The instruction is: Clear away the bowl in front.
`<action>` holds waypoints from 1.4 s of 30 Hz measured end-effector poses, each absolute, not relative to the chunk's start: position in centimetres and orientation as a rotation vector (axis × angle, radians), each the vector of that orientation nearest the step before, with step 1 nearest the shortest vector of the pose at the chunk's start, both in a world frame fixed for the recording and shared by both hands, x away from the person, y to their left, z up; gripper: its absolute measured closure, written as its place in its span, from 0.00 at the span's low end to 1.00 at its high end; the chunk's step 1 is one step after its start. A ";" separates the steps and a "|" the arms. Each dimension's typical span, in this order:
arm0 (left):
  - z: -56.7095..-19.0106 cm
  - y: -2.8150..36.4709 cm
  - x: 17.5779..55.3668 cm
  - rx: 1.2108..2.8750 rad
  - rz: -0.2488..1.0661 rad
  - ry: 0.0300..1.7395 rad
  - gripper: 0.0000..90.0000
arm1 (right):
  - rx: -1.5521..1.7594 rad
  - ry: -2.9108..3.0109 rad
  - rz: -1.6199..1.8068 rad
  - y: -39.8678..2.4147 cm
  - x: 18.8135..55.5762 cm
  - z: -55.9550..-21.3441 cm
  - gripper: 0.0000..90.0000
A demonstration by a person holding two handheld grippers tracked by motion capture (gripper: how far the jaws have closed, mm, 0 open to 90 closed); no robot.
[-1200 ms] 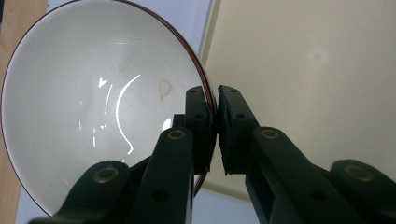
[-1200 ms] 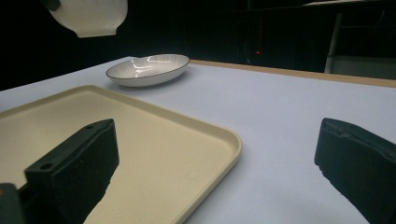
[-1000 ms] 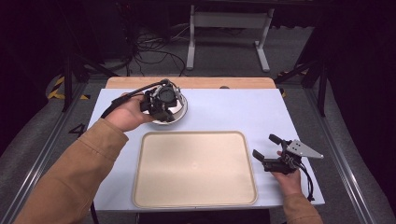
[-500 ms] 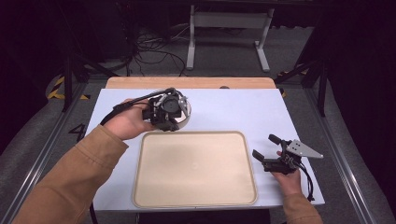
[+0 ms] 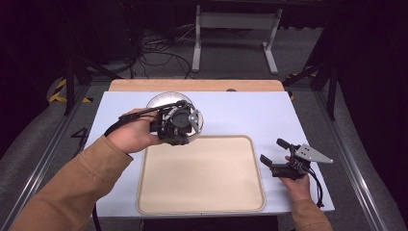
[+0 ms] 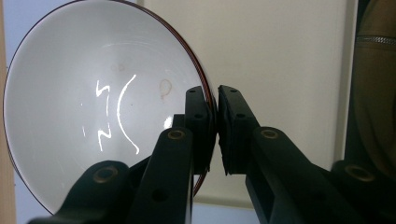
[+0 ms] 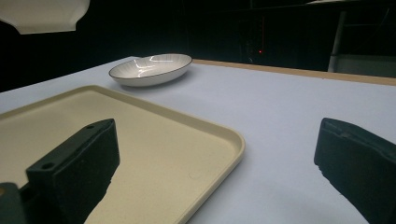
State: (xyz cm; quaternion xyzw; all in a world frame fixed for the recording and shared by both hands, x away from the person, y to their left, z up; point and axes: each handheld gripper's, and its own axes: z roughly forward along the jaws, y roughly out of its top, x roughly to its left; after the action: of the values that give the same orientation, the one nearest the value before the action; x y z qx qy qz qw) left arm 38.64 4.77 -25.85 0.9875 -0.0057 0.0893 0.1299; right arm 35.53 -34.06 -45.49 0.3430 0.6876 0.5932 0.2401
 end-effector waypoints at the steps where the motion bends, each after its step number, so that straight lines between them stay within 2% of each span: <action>1: -25.8 4.7 38.5 2.870 0.260 -0.022 0.93 | 0.939 1.881 1.624 -34.1 35.5 -45.5 0.01; 21: -25.4 3.2 35.2 2.835 0.277 -0.220 0.93 | 0.939 1.883 1.626 -34.1 35.5 -45.5 0.01; 30: -26.4 2.5 34.6 2.815 0.250 -0.323 0.92 | 0.940 1.882 1.627 -34.1 35.5 -45.5 0.01; 42: -28.9 1.2 34.7 2.842 0.224 -0.331 0.92 | 0.939 1.884 1.629 -34.1 35.5 -45.5 0.01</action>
State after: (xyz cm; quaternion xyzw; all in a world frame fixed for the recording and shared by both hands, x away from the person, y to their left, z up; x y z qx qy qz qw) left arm 34.72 1.23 -28.91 0.9811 -0.1141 0.0774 0.1355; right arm 35.51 -34.05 -45.48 0.3428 0.6875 0.5946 0.2375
